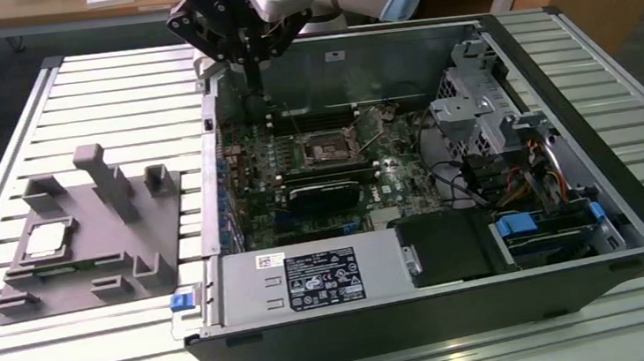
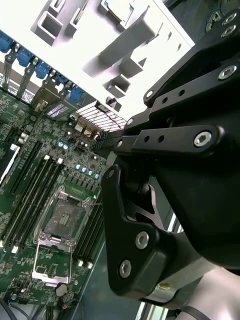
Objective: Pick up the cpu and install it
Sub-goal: 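Reach for the cpu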
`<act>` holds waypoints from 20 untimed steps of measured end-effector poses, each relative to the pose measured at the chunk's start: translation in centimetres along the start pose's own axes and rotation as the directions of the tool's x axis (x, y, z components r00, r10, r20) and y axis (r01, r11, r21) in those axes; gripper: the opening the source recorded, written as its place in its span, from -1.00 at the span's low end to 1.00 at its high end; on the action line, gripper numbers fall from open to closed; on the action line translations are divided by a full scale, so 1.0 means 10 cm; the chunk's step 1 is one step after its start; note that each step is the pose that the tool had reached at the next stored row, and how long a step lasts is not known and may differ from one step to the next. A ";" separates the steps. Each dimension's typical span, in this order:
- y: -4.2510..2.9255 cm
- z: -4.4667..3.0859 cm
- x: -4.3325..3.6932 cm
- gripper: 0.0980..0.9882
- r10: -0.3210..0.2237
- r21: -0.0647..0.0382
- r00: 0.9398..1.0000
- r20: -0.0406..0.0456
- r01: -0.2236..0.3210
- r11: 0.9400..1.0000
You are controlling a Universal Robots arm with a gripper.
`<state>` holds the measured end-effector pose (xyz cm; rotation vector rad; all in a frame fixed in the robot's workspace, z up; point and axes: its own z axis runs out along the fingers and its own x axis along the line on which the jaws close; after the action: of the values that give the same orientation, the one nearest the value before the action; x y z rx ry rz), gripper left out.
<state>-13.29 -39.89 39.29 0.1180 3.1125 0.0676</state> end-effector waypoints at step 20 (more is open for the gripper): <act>-0.004 0.008 0.053 -0.98 0.000 0.000 1.000 0.000 0.000 1.000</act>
<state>-13.83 -39.89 39.19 0.1180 3.1125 0.0677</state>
